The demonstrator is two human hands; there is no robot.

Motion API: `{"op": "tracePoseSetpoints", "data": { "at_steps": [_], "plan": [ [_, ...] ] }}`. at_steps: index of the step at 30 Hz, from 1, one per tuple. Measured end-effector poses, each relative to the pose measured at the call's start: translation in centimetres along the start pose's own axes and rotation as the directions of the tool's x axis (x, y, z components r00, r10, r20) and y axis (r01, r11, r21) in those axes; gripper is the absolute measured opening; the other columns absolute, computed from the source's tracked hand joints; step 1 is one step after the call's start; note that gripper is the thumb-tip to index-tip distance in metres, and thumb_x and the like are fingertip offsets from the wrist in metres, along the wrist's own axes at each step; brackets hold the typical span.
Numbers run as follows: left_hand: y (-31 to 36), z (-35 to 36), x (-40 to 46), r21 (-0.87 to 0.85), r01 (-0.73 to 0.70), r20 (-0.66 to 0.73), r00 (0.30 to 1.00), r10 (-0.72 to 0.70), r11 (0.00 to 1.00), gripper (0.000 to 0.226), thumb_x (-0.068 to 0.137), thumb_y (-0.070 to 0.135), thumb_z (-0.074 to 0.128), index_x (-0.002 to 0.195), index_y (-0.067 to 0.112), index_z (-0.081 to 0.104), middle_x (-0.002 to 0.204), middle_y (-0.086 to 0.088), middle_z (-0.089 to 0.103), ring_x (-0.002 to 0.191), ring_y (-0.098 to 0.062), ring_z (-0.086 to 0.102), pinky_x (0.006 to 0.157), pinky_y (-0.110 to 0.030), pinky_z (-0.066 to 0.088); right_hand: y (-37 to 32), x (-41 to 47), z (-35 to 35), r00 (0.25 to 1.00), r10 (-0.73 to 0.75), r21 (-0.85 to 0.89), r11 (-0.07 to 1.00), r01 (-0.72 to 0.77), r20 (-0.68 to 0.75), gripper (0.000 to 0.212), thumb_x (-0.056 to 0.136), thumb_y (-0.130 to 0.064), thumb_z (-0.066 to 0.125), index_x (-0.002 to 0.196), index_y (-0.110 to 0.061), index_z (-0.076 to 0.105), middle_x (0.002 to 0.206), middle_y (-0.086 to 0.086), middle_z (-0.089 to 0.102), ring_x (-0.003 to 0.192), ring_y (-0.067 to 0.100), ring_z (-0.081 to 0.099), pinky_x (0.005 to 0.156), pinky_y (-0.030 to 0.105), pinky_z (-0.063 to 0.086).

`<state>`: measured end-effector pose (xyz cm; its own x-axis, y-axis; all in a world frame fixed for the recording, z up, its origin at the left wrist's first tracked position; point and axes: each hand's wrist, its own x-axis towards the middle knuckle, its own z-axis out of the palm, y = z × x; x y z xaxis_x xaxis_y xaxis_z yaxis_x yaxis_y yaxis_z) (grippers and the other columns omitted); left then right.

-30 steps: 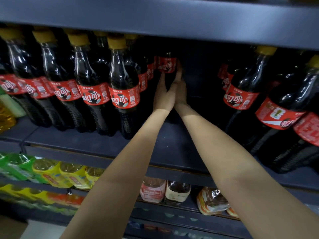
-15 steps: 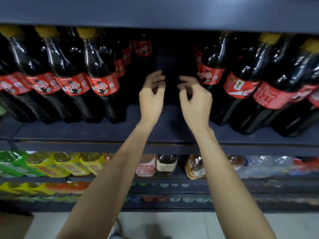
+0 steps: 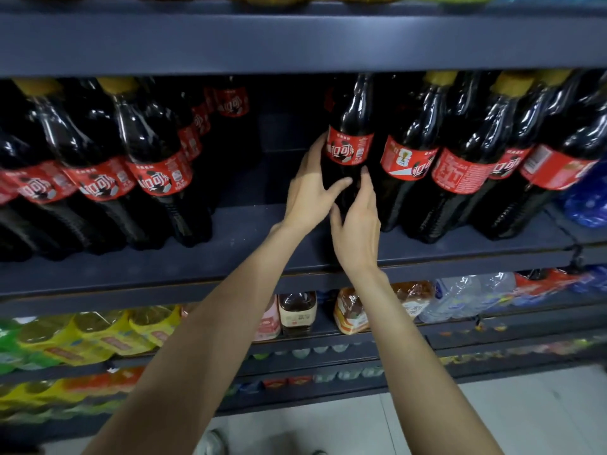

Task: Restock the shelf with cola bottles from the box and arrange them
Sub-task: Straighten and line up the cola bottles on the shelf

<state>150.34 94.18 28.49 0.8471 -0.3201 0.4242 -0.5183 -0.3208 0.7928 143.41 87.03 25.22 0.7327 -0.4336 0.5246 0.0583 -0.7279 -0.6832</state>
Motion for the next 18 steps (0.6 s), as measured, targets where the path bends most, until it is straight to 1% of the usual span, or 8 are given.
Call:
{"op": "tracePoseSetpoints", "data": {
  "at_steps": [2,4,8,11,13,14,16,18],
  "plan": [
    [-1.0,-1.2,-0.9,0.055,0.013,-0.108,0.994,-0.007,0.998,0.084,0.079,0.035,0.072,0.146,0.03,0.023,0.143,0.0,0.045,0.126,-0.02,0.049,0.099,-0.04,0.048,-0.4,0.4,0.7,0.999,-0.053,0.014,0.999,0.053,0.001,0.077,0.089,-0.013,0.061,0.15,-0.013,0.014,0.134,0.013,0.047,0.121,0.027,0.05,0.088,0.037,0.047],
    [-2.0,-2.7,-1.8,0.091,0.051,-0.222,0.975,-0.029,0.995,0.084,0.075,0.044,0.073,0.143,0.037,0.023,0.139,0.002,0.049,0.12,-0.02,0.054,0.092,-0.044,0.052,-0.8,1.3,1.9,0.99,-0.106,0.131,0.987,0.094,0.093,0.082,0.087,-0.015,0.065,0.15,-0.018,0.013,0.137,0.009,0.048,0.124,0.023,0.05,0.091,0.036,0.047],
    [-3.8,-6.0,-1.8,0.059,0.138,-0.377,0.92,-0.106,0.989,0.082,0.077,0.034,0.072,0.145,0.031,0.026,0.138,-0.001,0.05,0.122,-0.021,0.052,0.092,-0.045,0.051,-2.7,3.7,5.7,0.935,-0.145,0.37,0.929,0.016,0.325,0.084,0.085,-0.008,0.067,0.149,-0.022,0.014,0.139,0.008,0.05,0.125,0.023,0.051,0.1,0.04,0.046],
    [-4.8,-7.6,-0.4,0.043,0.206,-0.354,0.918,-0.178,0.978,0.079,0.087,0.018,0.064,0.151,0.018,0.018,0.148,-0.009,0.039,0.134,-0.025,0.041,0.11,-0.035,0.035,-4.2,5.0,8.9,0.927,-0.173,0.401,0.916,0.027,0.332,0.08,0.084,-0.001,0.061,0.149,-0.019,0.018,0.143,0.008,0.045,0.127,0.025,0.048,0.103,0.043,0.043],
    [-4.9,-7.9,0.4,0.033,0.262,-0.338,0.911,-0.236,0.965,0.077,0.091,0.014,0.058,0.152,0.014,0.01,0.153,-0.01,0.03,0.138,-0.023,0.033,0.104,-0.018,0.025,-5.3,5.6,10.3,0.927,-0.155,0.416,0.909,-0.002,0.341,0.077,0.086,-0.004,0.058,0.15,-0.021,0.018,0.145,0.007,0.044,0.129,0.022,0.046,0.105,0.037,0.041],
    [-4.9,-7.9,0.8,0.017,0.285,-0.336,0.904,-0.263,0.958,0.076,0.092,0.014,0.056,0.152,0.015,0.009,0.154,-0.009,0.028,0.139,-0.022,0.032,0.1,-0.015,0.024,-5.8,5.9,10.8,0.927,-0.14,0.425,0.905,-0.023,0.348,0.075,0.088,-0.008,0.057,0.15,-0.021,0.018,0.145,0.006,0.044,0.129,0.021,0.046,0.104,0.031,0.04],
    [-5.1,-7.9,1.4,-0.023,0.306,-0.334,0.895,-0.296,0.952,0.074,0.092,0.013,0.053,0.152,0.017,0.01,0.153,-0.009,0.029,0.138,-0.023,0.034,0.101,-0.017,0.028,-6.5,6.7,11.6,0.926,-0.122,0.448,0.892,-0.056,0.358,0.067,0.092,-0.015,0.053,0.149,-0.021,0.019,0.145,0.008,0.044,0.128,0.022,0.046,0.098,0.023,0.036],
    [-5.4,-7.9,1.8,-0.062,0.322,-0.329,0.887,-0.324,0.945,0.075,0.091,0.014,0.053,0.152,0.021,0.01,0.151,-0.009,0.034,0.133,-0.025,0.042,0.107,-0.027,0.035,-6.7,7.4,11.9,0.921,-0.112,0.453,0.888,-0.076,0.373,0.062,0.095,-0.018,0.049,0.15,-0.023,0.018,0.145,0.008,0.043,0.128,0.022,0.045,0.098,0.022,0.034]
  ]
}}
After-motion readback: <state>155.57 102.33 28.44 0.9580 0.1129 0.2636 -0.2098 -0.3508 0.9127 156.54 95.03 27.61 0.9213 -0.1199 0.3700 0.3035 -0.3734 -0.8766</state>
